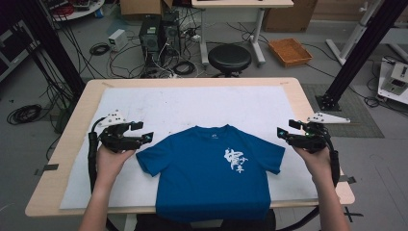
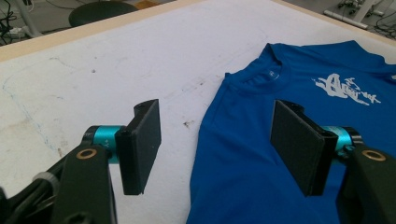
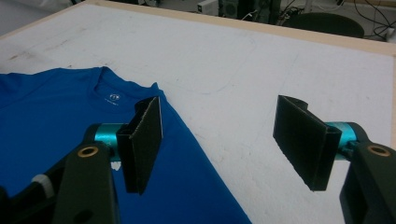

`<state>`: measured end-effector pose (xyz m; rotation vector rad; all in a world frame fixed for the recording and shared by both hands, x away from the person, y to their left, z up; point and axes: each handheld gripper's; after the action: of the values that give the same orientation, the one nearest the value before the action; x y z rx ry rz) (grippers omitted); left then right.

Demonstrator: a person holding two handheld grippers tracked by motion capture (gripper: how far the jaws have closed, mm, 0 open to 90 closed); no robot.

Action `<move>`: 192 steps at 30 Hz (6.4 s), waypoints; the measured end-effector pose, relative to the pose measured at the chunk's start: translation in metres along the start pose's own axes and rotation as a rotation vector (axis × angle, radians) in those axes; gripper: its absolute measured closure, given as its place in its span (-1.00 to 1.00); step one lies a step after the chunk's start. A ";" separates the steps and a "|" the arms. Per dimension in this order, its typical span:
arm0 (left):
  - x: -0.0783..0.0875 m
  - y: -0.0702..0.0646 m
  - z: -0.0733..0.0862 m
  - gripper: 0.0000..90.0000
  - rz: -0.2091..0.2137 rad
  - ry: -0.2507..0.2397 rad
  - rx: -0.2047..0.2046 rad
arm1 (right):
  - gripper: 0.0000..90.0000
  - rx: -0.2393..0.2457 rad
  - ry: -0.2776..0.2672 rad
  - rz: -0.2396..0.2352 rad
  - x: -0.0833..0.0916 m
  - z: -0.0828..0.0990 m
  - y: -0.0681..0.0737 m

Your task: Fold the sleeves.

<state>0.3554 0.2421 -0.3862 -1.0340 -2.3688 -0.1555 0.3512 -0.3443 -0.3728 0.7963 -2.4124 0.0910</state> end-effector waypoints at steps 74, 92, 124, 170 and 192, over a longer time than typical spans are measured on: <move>-0.035 -0.065 -0.005 0.96 0.230 0.081 0.212 | -0.28 0.024 -0.044 0.034 0.006 -0.007 0.000; -0.100 -0.095 -0.013 0.53 0.297 0.061 0.229 | -0.28 0.017 -0.029 0.046 0.005 -0.003 -0.003; 0.005 -0.015 0.031 -0.06 -0.159 -0.052 0.127 | 0.57 -0.138 0.223 0.089 -0.026 0.055 -0.025; 0.003 -0.016 0.030 -0.06 -0.120 -0.043 0.135 | 0.98 -0.031 0.159 0.001 -0.015 0.028 0.015; -0.004 -0.014 0.031 -0.05 -0.080 -0.011 0.155 | 0.98 0.161 0.172 0.002 -0.049 -0.021 0.112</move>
<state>0.3343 0.2394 -0.4134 -0.8700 -2.3910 0.0046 0.3305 -0.2215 -0.3700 0.8226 -2.2634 0.3440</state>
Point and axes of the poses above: each handheld gripper's, and its own axes: x roughly backward along the jaws, z roughly out of its underside, y roughly to its left, and after that the axes turned 6 degrees about y, right-handed
